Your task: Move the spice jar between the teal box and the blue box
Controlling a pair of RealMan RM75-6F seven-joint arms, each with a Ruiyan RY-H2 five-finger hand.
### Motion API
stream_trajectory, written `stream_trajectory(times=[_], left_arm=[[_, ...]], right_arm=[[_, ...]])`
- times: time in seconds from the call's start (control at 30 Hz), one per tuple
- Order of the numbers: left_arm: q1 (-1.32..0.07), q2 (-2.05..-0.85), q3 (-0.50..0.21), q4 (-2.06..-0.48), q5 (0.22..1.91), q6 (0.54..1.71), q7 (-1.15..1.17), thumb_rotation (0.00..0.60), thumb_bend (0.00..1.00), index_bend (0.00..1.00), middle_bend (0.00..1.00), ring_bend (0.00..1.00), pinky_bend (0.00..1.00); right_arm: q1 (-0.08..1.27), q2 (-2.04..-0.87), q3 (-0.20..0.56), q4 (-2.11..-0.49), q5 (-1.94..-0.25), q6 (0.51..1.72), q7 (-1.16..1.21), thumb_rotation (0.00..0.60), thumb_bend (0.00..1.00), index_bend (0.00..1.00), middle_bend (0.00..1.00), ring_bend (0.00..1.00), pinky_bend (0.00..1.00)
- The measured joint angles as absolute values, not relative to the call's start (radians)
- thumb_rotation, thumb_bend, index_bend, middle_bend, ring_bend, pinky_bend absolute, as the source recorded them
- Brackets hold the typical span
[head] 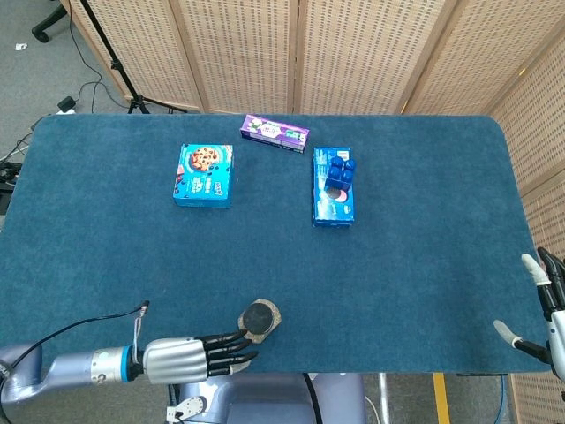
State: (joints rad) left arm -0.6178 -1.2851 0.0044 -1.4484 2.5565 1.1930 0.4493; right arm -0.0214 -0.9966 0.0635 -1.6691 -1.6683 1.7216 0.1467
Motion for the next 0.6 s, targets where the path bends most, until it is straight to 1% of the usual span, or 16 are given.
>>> stream_trajectory(times=[0.17,0.3,0.6], left_arm=[[-0.664,-1.321,0.008,-1.438,2.559,1.104,0.494,0.600,0.36,0.13,0.00,0.00,0.00],[-0.696,-1.378,0.008,-1.419,2.540,1.059,0.512,0.600,0.36,0.14,0.00,0.00,0.00],[-0.733,-1.503,-0.007,-1.343,2.472,1.027,0.550,0.600,0.35,0.17,0.00,0.00,0.00]], right_arm=[[-0.019,-0.996,0.065,-1.670,-1.661,1.714,0.147,0.600,0.00,0.00,0.00,0.00,0.00],[-0.017,-0.995,0.066,-1.671,-1.657,1.708,0.149,0.600,0.00,0.00,0.00,0.00,0.00],[-0.013,-0.995,0.069,-1.671,-1.642,1.696,0.149,0.600,0.00,0.00,0.00,0.00,0.00]])
